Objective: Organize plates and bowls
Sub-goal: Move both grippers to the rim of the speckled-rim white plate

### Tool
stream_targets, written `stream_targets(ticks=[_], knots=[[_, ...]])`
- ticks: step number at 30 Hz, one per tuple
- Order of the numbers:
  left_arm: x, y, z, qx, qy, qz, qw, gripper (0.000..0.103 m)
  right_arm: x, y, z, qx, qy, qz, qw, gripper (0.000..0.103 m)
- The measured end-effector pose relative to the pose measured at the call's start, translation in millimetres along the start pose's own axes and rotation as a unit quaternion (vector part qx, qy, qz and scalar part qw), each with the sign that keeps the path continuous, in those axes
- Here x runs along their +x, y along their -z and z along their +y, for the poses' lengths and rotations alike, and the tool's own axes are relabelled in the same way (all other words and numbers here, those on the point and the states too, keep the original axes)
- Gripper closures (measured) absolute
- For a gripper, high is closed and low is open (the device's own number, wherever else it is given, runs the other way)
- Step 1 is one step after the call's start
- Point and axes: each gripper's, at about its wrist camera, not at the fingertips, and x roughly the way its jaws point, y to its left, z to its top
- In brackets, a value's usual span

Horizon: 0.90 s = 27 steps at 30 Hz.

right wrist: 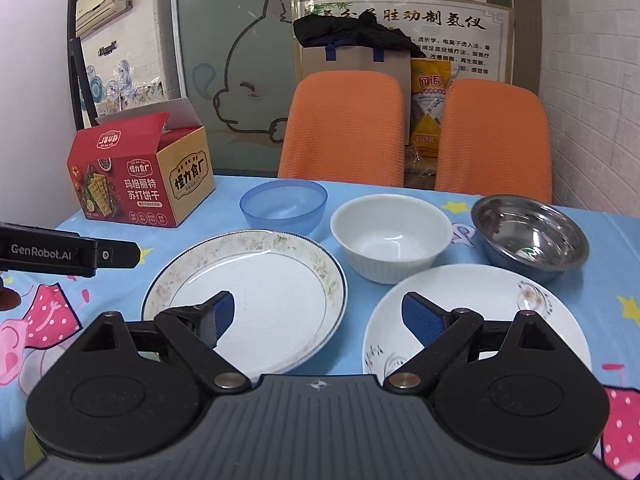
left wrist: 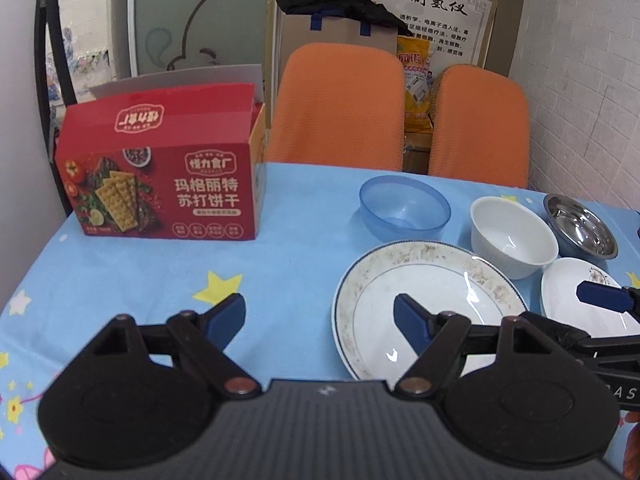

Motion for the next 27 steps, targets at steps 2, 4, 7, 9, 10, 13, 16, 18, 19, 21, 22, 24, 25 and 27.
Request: stream_targets(ticks=[2,4,7,9,10,13,16,18,19,21,22,24,25,27], knots=[[12.5,-2.2,-0.1,0.006,0.006,0.008,0.9999,0.027,12.5,-3.9,-2.1,0.005,-0.01,0.005,1.0,0.0],[23.9,-3.9,-0.4,0.011,0.016,0.017,0.9997,0.027,23.5,-7.3,-3.0,0.004,-0.018,0.009,1.0,0.0],[39.2,-5.5,0.6,0.013,0.028,0.029,0.9991,0.027,37.6,-9.9,-4.1,0.006,-0.024,0.018,1.0,0.0],[48.2,-5.6,0.5,0.015,0.031,0.036,0.9988,0.027,46.4,-9.8,-4.1,0.01,-0.032,0.028,0.999,0.0],[51.4,-5.4,0.2,0.017,0.032,0.039,0.9986,0.027,50.6,-9.9,-3.2,0.01,-0.031,0.033,0.999,0.0],[59.4,-4.5,-0.9,0.024,0.032,0.045,0.9982,0.027,60.0,-5.4,-0.8,0.007,-0.035,0.045,0.998,0.0],[63.4,-3.7,-2.2,0.03,0.033,0.048,0.9978,0.027,67.9,-0.3,1.4,0.006,-0.039,0.057,0.998,0.0],[64.5,-3.4,-2.0,0.033,0.032,0.047,0.9978,0.027,70.4,1.9,3.5,0.003,-0.04,0.06,0.997,0.0],[65.1,-3.2,-1.9,0.033,0.032,0.047,0.9978,0.027,71.6,1.9,5.4,-0.001,-0.035,0.059,0.998,0.0],[66.9,-2.7,-1.8,0.033,0.032,0.049,0.9977,0.027,72.0,1.9,7.4,-0.007,-0.034,0.058,0.998,0.0],[67.9,-2.3,-2.1,0.033,0.032,0.05,0.9977,0.027,72.2,2.2,8.8,-0.008,-0.036,0.059,0.998,0.0],[69.4,-0.8,-3.6,0.034,0.033,0.054,0.9974,0.027,73.8,2.9,11.6,-0.016,-0.029,0.059,0.998,0.0],[69.6,-0.1,-4.2,0.036,0.034,0.054,0.9973,0.027,73.7,3.6,12.8,-0.02,-0.025,0.059,0.998,0.0],[70.6,1.1,-5.0,0.038,0.033,0.054,0.9972,0.027,72.8,5.1,14.9,-0.026,-0.019,0.058,0.998,0.0]])
